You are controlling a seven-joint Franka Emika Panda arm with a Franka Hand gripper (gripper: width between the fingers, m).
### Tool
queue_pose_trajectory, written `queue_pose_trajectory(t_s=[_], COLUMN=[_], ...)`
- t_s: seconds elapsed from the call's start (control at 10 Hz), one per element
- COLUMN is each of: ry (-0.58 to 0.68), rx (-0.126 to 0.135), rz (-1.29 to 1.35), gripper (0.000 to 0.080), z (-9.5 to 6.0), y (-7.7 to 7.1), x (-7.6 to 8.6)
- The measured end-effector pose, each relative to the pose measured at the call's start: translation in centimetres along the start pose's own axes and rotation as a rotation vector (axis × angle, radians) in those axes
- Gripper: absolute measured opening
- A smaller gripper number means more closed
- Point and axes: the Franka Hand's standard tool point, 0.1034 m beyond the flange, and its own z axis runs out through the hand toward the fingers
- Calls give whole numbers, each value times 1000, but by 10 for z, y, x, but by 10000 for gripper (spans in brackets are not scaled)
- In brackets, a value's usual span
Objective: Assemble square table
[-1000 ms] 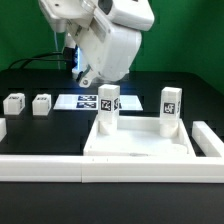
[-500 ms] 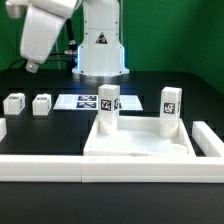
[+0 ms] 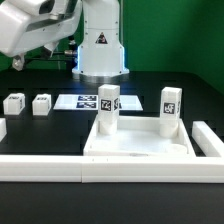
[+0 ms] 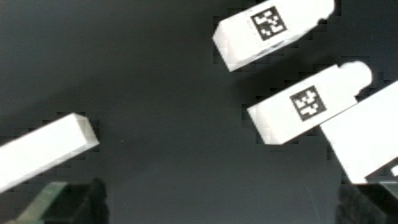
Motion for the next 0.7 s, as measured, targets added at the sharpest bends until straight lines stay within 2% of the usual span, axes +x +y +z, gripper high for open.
queue_pose_trajectory(t_s=[0.1,0.2,0.3,0.4,0.5,0.6,0.7], ry=[0,2,-24,-66,-82,-71,-66], rx=[1,7,38,78,150,219,232], rz=[31,237,452,604,718,818,886], gripper=[649,649,649,649,649,649,649], z=[1,13,30,36,36,36,38], y=[0,-1,-6,-12,-13,-8,-5], x=[0,-4,-6,0,8,12,11])
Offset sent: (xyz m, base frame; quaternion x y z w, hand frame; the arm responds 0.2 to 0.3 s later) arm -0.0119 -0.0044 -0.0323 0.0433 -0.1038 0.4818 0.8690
